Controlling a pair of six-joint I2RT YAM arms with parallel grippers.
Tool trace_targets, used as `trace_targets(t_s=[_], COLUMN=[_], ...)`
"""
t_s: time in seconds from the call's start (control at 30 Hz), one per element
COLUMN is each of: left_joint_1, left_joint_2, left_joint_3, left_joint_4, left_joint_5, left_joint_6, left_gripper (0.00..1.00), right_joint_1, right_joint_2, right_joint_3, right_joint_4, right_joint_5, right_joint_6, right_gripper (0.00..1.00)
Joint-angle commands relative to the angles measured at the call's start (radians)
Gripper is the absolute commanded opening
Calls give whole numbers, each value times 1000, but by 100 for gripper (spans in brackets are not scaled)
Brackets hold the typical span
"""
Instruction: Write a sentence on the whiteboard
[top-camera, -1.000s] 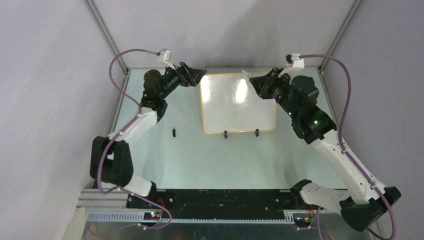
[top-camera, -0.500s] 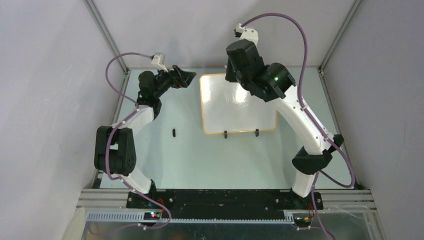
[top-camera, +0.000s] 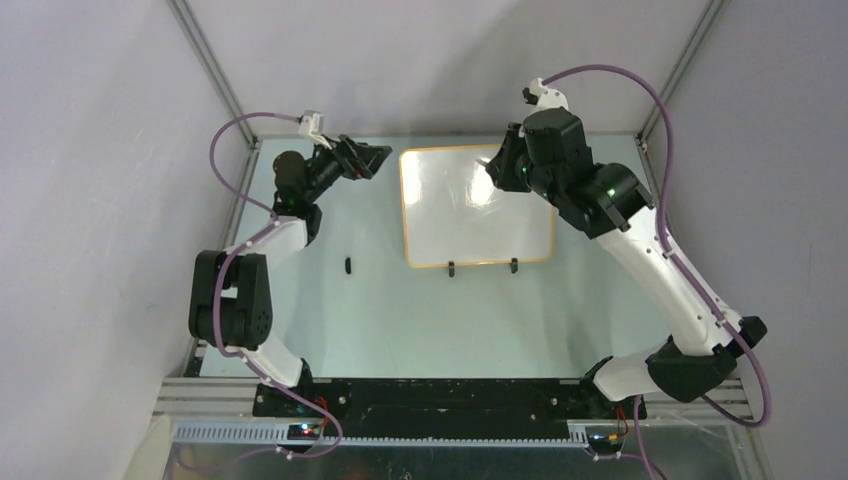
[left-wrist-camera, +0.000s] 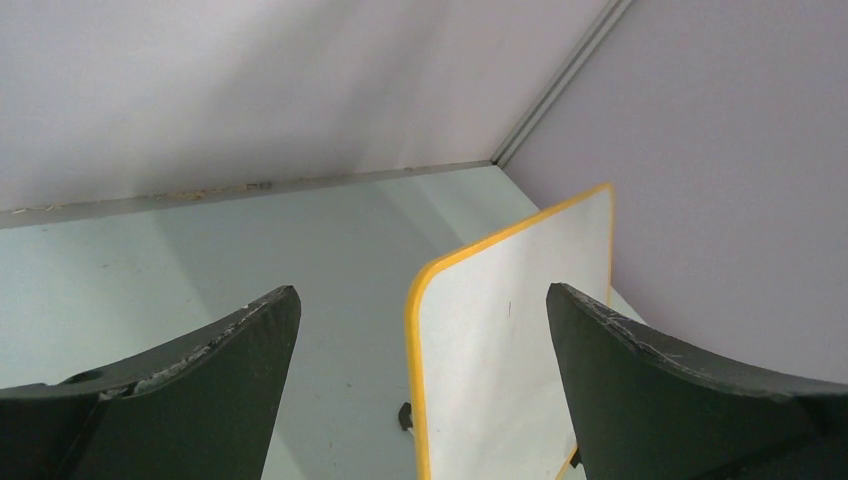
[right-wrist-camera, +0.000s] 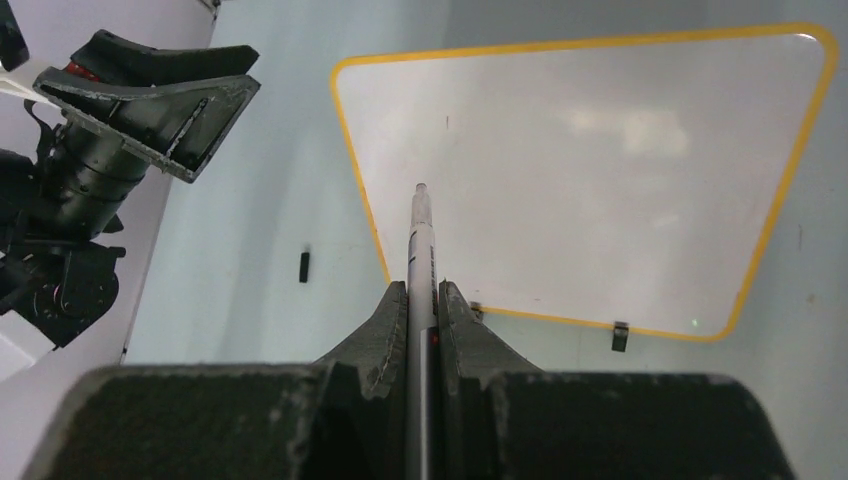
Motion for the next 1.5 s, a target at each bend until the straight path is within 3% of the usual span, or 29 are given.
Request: trace_targets(t_s=[0.0,0.13,0.27,0.43,0.67,0.83,1.0,1.47], left_joint_1=[4,3,0,-2,-2,-1,0,-4], left_joint_2=[34,79,130,178,248,300,352,458], left_joint_3=[31,50,78,118,147,198,257,314], left_joint_4=[77,53,76,74,207,286,332,429], left_joint_5=[70,142,185,196,240,271,322,406], left_joint_6=[-40,-26,-56,-53,-122,-208,-291,-488], left_gripper=[99,99,98,98,95,88,73,62], right_joint_1=[21,48,56,94,107,119,125,145], right_joint_2=[-36,-2,45,31,15,64,138,176], right_joint_3=[-97,-122,-100,-222,-405,-387,-317,-334], right_joint_4=[160,144,173,357,605,612,563,631], right_joint_5=[49,115,57,105,-28,11,39,85], right_joint_6=[12,33,-24,-65,-135,-133,-127,-140], right_gripper=[0,0,0,0,0,0,0,0])
